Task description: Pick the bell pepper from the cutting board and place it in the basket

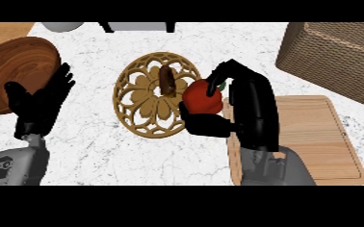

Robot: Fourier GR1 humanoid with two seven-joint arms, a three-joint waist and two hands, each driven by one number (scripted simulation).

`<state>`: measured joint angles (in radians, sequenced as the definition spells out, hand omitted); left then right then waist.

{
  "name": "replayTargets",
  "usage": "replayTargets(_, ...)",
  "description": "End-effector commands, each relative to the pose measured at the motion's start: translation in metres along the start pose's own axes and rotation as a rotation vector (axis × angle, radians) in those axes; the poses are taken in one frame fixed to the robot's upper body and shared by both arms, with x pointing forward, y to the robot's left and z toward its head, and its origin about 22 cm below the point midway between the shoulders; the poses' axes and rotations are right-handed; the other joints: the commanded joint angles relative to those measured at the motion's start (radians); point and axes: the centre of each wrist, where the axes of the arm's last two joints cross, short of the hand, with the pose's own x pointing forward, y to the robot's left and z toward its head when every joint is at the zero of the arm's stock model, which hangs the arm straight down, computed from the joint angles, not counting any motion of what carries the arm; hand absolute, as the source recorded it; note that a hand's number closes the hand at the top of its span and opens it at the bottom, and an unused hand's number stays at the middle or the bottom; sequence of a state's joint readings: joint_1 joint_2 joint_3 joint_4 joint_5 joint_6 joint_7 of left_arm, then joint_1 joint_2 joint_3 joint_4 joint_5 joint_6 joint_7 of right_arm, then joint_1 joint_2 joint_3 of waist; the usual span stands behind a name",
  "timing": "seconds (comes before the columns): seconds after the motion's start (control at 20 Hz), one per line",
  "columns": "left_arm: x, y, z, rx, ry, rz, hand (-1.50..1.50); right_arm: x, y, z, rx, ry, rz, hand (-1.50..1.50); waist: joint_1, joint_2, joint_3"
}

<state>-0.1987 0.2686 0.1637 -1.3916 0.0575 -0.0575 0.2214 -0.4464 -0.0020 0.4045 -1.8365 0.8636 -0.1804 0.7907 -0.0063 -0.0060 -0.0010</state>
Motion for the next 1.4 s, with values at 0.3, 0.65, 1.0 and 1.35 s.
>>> replayTargets(0.3,0.003,-0.001,0.003,0.001,-0.021,0.007,0.00,0.036,-0.068,-0.059,-0.178,0.054,0.081,1.50,0.012,0.005,0.001)
replayTargets(0.65,0.014,0.000,-0.006,0.003,-0.016,0.005,0.00,0.052,-0.088,-0.121,-0.311,0.108,0.109,1.50,0.019,0.008,0.001)
replayTargets(1.0,-0.003,-0.001,0.000,-0.023,-0.013,-0.009,0.00,0.002,-0.124,-0.151,-0.422,0.202,0.266,1.50,0.013,0.009,0.001)
replayTargets(1.35,0.016,-0.002,0.004,-0.004,-0.016,-0.009,0.00,-0.053,-0.165,-0.172,-0.446,0.254,0.270,1.50,0.016,0.007,0.001)
